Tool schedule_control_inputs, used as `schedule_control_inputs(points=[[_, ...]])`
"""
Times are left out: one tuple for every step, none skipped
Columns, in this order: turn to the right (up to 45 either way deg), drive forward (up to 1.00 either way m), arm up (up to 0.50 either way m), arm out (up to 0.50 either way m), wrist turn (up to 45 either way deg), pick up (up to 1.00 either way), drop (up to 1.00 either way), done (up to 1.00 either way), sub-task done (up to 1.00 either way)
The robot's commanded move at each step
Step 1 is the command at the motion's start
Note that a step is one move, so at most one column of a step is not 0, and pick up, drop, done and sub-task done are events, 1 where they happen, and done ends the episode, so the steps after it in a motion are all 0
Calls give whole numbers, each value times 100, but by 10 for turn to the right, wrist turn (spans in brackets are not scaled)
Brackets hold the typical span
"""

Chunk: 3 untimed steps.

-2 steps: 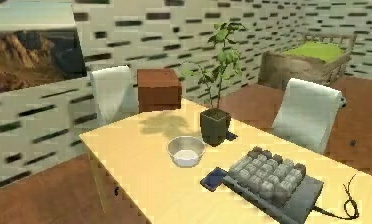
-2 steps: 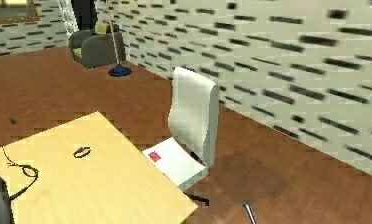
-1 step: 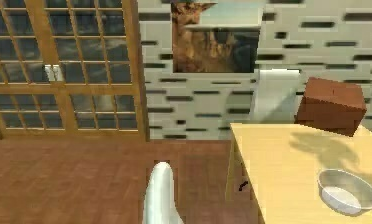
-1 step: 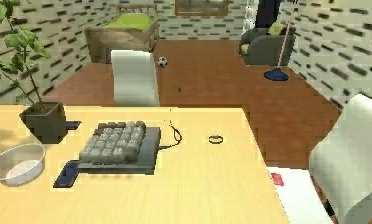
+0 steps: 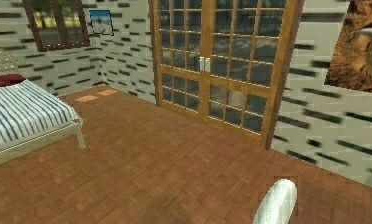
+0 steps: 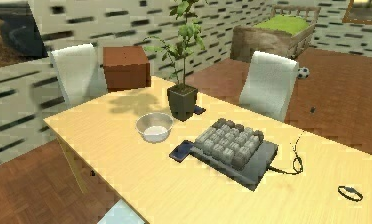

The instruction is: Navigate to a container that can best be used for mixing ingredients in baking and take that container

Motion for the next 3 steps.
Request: schedule_control_inputs(points=[[0,0,50,0,0,0,0,0,0],[0,0,38,0,0,0,0,0,0],[0,0,0,50,0,0,0,0,0]])
